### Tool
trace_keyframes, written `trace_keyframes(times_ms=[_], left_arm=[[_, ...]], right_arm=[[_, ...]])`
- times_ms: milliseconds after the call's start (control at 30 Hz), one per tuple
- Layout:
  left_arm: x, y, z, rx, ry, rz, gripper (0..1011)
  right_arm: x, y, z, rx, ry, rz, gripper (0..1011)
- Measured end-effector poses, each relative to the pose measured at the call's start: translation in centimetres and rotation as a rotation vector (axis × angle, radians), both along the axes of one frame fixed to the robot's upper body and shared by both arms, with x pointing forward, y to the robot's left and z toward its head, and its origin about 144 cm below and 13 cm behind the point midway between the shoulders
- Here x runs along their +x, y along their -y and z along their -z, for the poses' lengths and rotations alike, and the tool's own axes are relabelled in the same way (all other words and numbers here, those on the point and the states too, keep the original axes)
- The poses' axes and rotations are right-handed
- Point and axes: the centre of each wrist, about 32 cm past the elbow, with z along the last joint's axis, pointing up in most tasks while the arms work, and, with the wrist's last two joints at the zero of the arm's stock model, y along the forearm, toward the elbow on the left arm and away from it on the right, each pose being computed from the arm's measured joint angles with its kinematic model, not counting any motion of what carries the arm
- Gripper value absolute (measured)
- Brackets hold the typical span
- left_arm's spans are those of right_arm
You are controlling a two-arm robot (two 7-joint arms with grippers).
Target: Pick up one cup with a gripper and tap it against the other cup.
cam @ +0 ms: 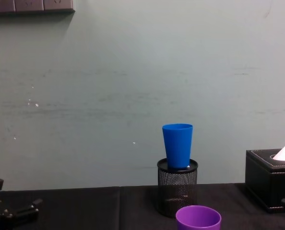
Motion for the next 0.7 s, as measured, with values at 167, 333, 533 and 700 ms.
trace_keyframes(times_ms=[167, 333, 533, 700], left_arm=[[0.0, 0.0, 0.0, 0.000, 0.000, 0.000, 1000], [0.0, 0.0, 0.0, 0.000, 0.000, 0.000, 1000], [0.0, 0.0, 0.0, 0.000, 0.000, 0.000, 1000], [0.0, 0.0, 0.0, 0.000, 0.000, 0.000, 1000]], right_arm=[[0.0, 0.1, -0.3, 0.008, 0.021, -0.007, 1003], [-0.1, 0.1, -0.7, 0.018, 0.039, -0.015, 1003], [-0.4, 0.2, -1.4, 0.048, 0.046, -0.034, 1003], [-0.6, 0.5, -2.1, 0.077, 0.031, -0.063, 1003]])
